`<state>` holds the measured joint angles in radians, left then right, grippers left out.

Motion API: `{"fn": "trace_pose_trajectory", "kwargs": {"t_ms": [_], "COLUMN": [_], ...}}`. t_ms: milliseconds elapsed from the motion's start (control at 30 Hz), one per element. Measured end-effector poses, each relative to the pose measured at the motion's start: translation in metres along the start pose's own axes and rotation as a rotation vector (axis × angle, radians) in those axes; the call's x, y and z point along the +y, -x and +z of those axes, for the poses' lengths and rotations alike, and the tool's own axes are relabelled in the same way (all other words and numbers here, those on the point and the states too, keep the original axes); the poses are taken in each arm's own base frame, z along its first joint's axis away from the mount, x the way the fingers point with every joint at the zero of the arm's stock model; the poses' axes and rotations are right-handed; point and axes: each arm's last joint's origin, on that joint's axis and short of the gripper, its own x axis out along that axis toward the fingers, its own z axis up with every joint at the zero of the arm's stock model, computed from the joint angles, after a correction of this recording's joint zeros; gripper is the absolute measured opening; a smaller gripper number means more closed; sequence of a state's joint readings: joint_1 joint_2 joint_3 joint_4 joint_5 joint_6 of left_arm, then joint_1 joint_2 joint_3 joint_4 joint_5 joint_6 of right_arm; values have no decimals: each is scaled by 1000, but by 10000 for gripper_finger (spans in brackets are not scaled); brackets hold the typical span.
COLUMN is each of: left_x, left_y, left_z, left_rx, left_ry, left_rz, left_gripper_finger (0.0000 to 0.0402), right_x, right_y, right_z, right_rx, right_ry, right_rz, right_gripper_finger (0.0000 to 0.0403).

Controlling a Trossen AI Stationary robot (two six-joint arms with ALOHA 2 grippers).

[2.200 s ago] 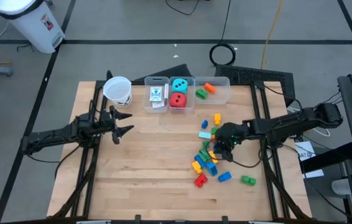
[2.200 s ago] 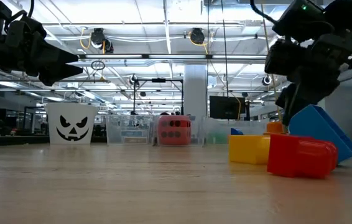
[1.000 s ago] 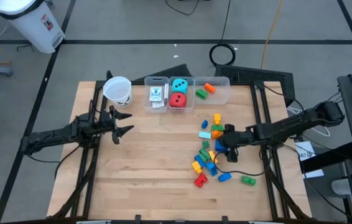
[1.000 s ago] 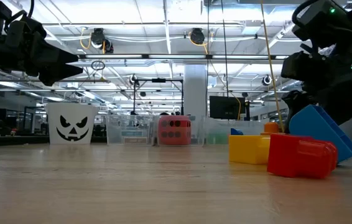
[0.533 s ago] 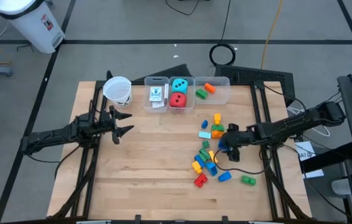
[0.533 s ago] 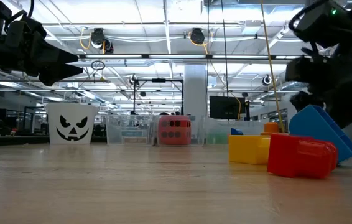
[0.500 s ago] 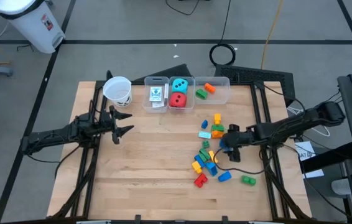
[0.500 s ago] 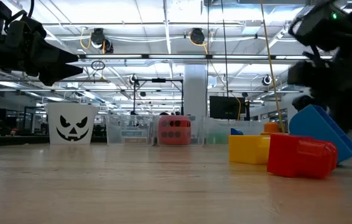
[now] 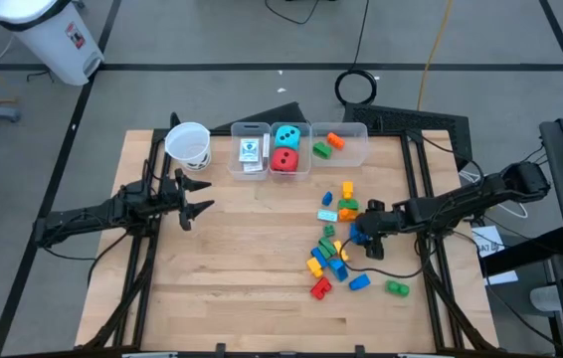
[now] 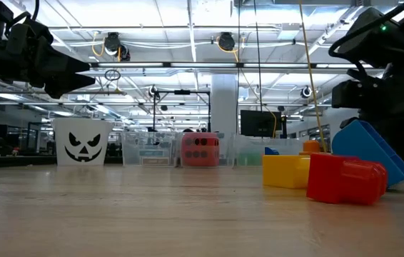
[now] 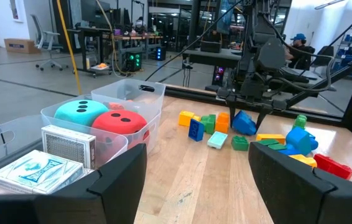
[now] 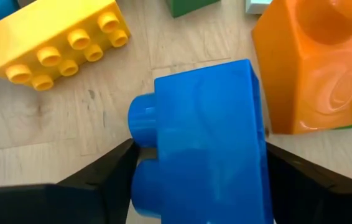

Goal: Pick & Place Toys
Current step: Put the blue game piece into the right transparent bin

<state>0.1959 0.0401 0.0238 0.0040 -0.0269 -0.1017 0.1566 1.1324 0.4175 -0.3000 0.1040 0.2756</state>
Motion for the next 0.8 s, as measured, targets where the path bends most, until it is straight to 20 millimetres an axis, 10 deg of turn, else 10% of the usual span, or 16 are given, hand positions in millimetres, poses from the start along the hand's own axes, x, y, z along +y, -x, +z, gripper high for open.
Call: {"fn": "trace_pose_trajectory", "kwargs": {"t_ms": [333, 800], "left_x": [0, 0], "left_y": [0, 0], "left_z": [0, 0], "left_rx": [0, 0], "left_ry": [0, 0], "left_rz": [0, 0], "left_gripper_finger": [287, 287], "right_x": [0, -12], "right_y": [5, 58], "right_z": [3, 65], "right_rx": [-35, -560], "right_ry": [-4, -119], "right_rz": [13, 18], "right_gripper_finger": [250, 255]}}
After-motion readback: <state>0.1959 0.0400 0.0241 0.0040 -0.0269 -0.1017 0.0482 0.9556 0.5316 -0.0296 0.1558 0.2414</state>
